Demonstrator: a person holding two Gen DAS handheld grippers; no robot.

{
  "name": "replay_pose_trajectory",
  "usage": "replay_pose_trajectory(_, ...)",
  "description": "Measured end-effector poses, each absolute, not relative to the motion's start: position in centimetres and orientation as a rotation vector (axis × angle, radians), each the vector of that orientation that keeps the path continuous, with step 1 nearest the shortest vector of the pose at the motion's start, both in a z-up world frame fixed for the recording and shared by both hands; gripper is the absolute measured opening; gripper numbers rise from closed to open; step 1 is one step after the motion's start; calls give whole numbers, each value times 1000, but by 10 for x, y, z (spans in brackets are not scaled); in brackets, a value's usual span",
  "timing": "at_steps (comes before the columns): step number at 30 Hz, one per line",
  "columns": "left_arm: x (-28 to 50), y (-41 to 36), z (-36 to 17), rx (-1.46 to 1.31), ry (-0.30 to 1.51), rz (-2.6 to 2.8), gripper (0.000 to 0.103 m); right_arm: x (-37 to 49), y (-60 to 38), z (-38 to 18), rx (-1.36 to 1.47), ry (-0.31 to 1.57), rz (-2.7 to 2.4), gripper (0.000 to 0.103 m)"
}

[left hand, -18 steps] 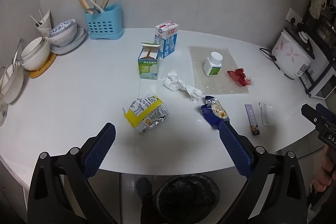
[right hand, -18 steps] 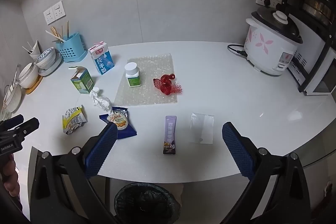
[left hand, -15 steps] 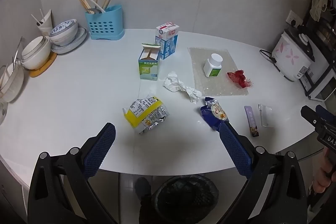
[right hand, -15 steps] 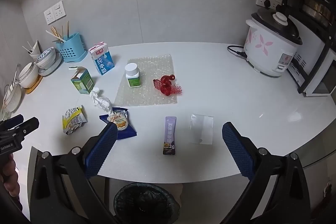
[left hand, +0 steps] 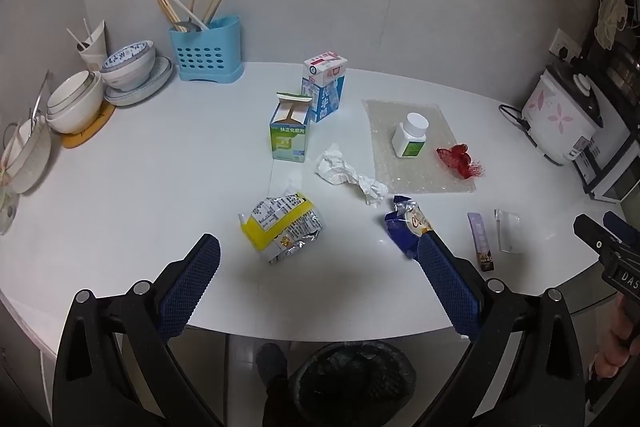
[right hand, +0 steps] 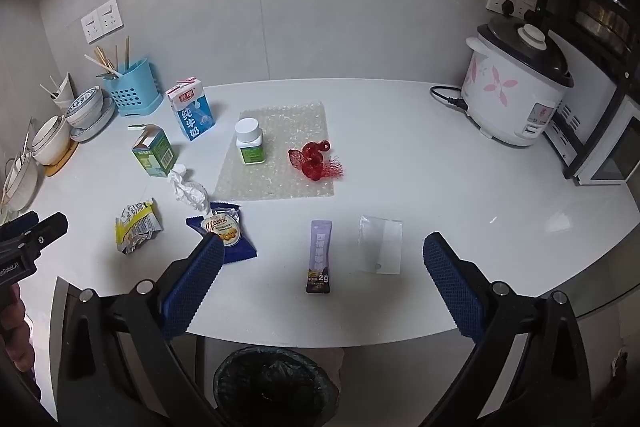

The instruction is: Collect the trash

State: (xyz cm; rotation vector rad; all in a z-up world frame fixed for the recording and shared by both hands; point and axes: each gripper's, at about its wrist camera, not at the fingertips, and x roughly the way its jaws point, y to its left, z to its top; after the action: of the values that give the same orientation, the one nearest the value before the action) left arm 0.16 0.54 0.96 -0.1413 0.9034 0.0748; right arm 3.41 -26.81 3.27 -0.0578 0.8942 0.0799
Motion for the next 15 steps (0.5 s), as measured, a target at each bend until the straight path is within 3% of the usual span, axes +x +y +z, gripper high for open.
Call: replay_pose_trajectory(15, 8, -4, 21, -103, 895, 49, 97, 36, -268, 35, -60, 898, 75, 96)
